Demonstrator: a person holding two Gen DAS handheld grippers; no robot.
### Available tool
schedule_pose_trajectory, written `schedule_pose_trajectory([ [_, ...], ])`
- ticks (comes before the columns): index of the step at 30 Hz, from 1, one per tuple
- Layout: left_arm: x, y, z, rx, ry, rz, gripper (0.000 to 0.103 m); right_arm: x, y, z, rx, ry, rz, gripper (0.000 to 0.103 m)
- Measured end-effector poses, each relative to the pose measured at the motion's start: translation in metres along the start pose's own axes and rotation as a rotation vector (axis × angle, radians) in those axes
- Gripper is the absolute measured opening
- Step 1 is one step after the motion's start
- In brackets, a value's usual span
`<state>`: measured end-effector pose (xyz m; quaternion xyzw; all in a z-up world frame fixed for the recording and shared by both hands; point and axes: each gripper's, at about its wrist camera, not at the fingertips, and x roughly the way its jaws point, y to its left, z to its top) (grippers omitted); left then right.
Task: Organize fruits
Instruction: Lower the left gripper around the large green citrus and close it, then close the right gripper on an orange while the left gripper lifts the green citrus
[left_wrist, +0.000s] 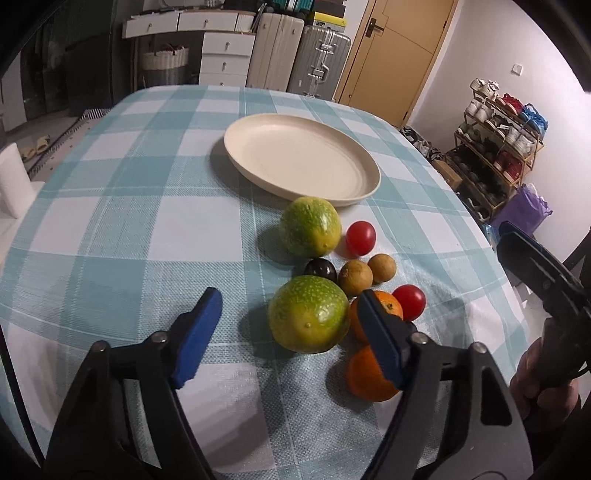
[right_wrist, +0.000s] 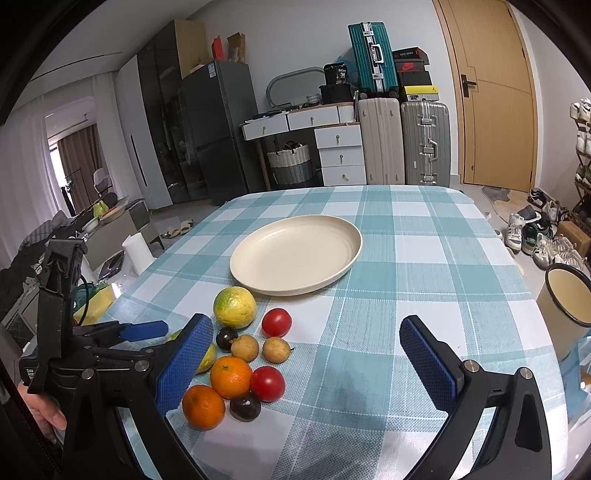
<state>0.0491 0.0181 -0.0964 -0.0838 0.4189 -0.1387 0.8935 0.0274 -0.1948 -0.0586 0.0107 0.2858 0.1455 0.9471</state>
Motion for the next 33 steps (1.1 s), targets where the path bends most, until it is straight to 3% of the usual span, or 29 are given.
schedule_pose_trajectory([
  [9,0.018,0.005,0.001,-0.034,0.059,-0.099,0.047,0.002,-0.004,-0.002,0.019,0.011,0.007,0.103],
  [20,0.017,0.010,-0.001,-0.064,0.044,-0.128,0.046,0.005,-0.002,-0.005,0.023,0.032,0.036,0.103],
  [33,-0.010,0.027,0.001,-0.108,-0.018,-0.118,0.046,0.008,0.016,-0.022,0.045,0.108,0.241,0.103],
])
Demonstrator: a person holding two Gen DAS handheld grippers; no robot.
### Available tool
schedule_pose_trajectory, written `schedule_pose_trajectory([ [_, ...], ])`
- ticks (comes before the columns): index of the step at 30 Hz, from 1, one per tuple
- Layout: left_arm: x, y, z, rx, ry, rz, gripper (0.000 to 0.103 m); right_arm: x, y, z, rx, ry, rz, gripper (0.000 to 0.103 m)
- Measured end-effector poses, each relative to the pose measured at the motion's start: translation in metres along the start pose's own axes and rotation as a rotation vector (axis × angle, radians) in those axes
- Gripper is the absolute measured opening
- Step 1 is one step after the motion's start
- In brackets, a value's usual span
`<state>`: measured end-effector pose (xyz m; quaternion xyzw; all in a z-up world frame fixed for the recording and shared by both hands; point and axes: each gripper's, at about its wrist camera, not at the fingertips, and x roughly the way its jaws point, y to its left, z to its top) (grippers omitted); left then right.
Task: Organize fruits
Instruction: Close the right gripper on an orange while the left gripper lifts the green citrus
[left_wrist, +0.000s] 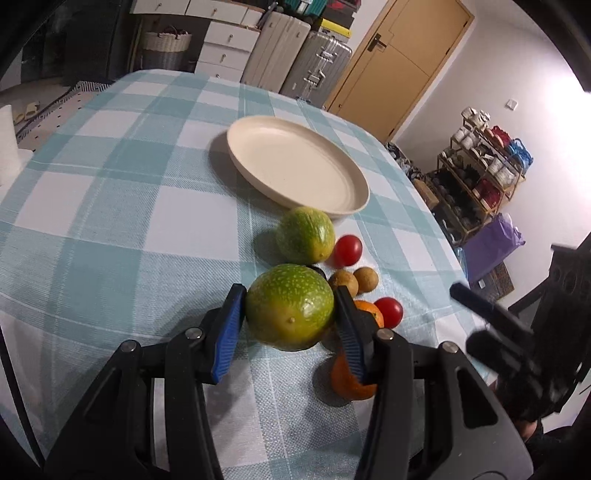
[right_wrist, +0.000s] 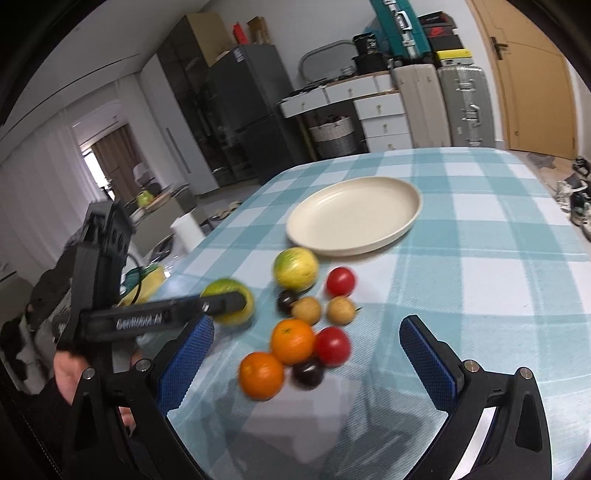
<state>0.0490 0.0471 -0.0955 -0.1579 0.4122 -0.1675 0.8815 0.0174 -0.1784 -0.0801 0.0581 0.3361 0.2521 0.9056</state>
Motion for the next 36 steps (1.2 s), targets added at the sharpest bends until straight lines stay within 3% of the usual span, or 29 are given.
schedule_pose_trajectory([
  [16,-0.035,0.017,-0.002,-0.025,-0.052,0.045,0.046,0.017,0.030,-0.030,0.030,0.111,0.114,0.102],
  [18,-0.038,0.021,-0.002,-0.035,-0.054,0.052,0.046,0.022,0.031,-0.035,0.061,0.129,0.131,0.100],
  [20,-0.041,0.023,-0.003,-0.041,-0.056,0.058,0.046,0.028,0.034,-0.038,0.077,0.155,0.144,0.089],
  [30,-0.055,0.033,-0.006,-0.053,-0.069,0.066,0.046,0.046,0.044,-0.040,0.065,0.162,0.046,0.085],
  [36,-0.056,0.039,-0.005,-0.064,-0.070,0.069,0.046,0.057,0.045,-0.040,0.055,0.185,0.015,0.073],
])
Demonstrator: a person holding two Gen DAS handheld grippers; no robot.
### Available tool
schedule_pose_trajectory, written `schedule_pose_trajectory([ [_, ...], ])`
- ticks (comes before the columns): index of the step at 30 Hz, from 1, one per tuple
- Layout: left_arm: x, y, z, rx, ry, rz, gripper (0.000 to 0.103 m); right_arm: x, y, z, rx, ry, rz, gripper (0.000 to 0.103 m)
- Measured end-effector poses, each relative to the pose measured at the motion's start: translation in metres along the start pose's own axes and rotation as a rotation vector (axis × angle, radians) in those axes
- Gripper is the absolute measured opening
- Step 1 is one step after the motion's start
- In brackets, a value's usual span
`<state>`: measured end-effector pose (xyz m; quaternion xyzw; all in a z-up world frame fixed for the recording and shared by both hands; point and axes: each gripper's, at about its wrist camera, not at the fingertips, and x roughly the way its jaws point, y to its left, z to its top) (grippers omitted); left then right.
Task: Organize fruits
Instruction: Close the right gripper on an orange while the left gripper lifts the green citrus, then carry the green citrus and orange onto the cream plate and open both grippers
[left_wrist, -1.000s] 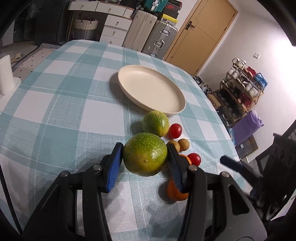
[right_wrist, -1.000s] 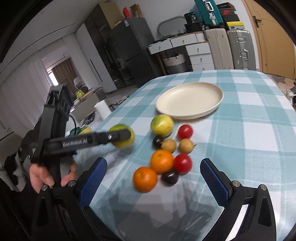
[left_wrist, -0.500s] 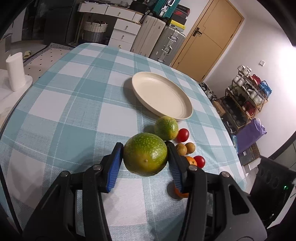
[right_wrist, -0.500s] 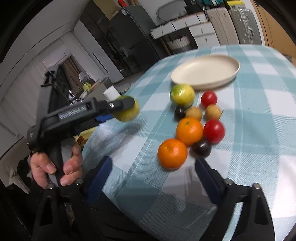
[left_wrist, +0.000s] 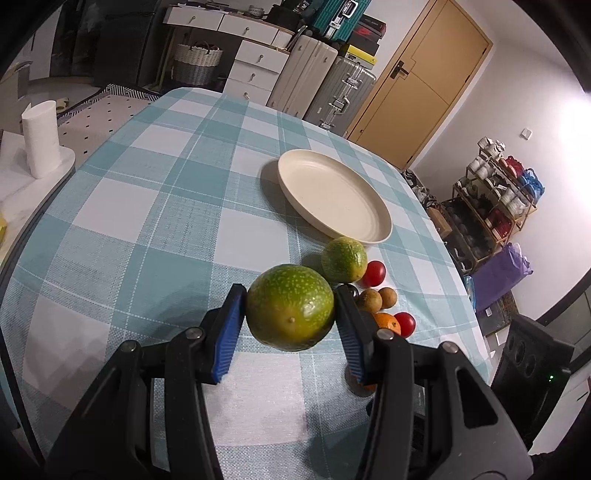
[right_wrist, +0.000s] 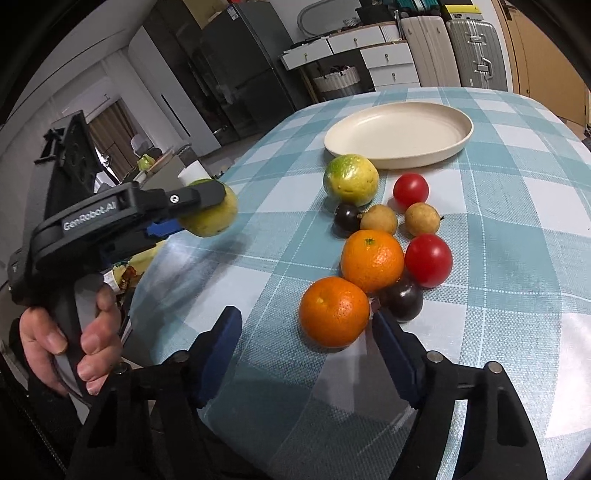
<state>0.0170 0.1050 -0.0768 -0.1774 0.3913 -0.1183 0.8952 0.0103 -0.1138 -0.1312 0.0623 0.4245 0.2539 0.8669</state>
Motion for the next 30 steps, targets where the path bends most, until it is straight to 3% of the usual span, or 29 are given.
schedule_pose_trajectory([
  [4,0.001,0.002,0.000,-0.003,0.005,-0.001,0.046,0.005,-0.003,0.001,-0.016,0.007,-0.033,0.052],
  [8,0.002,0.003,0.001,-0.004,0.007,-0.002,0.046,0.008,-0.005,0.001,-0.018,0.005,-0.062,0.041],
  [13,0.002,0.003,0.003,-0.004,0.005,-0.004,0.046,0.007,-0.005,0.000,-0.027,-0.001,-0.046,0.040],
  [20,0.007,-0.004,0.008,0.010,0.016,-0.020,0.046,-0.019,0.003,0.005,-0.071,-0.101,0.004,0.039],
  [30,0.022,-0.036,0.043,0.096,0.013,-0.047,0.046,-0.053,-0.027,0.055,-0.001,-0.211,0.065,0.039],
])
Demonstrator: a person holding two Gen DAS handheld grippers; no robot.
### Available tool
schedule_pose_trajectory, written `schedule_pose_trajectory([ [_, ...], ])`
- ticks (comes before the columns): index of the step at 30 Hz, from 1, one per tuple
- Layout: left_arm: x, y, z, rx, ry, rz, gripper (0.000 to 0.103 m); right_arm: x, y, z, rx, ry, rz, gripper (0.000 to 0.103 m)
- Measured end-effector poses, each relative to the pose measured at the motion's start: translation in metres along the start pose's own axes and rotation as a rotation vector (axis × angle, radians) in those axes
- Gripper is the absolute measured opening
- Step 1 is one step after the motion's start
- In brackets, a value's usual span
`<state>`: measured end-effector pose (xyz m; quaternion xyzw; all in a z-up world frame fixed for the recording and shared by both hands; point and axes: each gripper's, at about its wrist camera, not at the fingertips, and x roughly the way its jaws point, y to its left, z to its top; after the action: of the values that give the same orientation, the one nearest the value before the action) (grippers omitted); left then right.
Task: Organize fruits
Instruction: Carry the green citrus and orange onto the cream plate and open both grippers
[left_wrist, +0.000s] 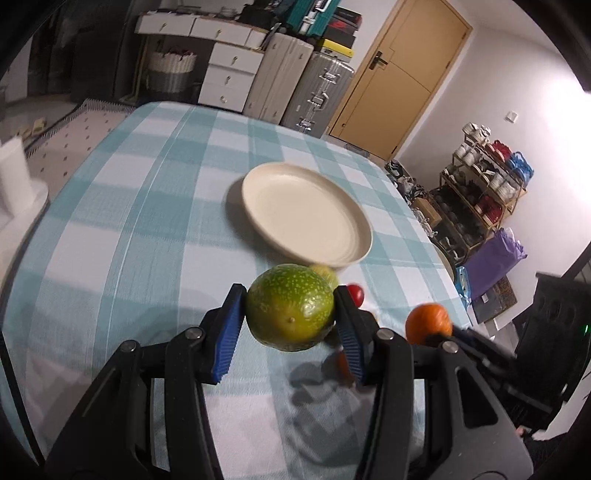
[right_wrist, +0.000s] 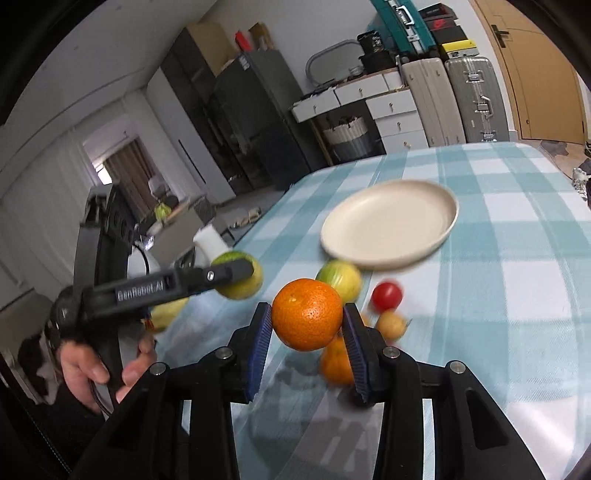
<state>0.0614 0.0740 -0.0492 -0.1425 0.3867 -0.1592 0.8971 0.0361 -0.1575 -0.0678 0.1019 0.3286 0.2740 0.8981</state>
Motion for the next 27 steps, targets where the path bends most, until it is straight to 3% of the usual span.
schedule_pose_trajectory([
  [9,0.024,-0.015,0.060,-0.004,0.002,-0.045,0.046,0.005,-0.029,0.064,0.001,-0.019,0.006,0.039],
  [14,0.044,-0.021,0.095,0.022,0.005,-0.035,0.046,0.020,-0.046,0.095,0.003,0.001,0.008,0.039],
  [27,0.143,-0.016,0.159,0.001,0.087,-0.055,0.046,0.094,-0.098,0.154,0.022,0.073,-0.007,0.040],
])
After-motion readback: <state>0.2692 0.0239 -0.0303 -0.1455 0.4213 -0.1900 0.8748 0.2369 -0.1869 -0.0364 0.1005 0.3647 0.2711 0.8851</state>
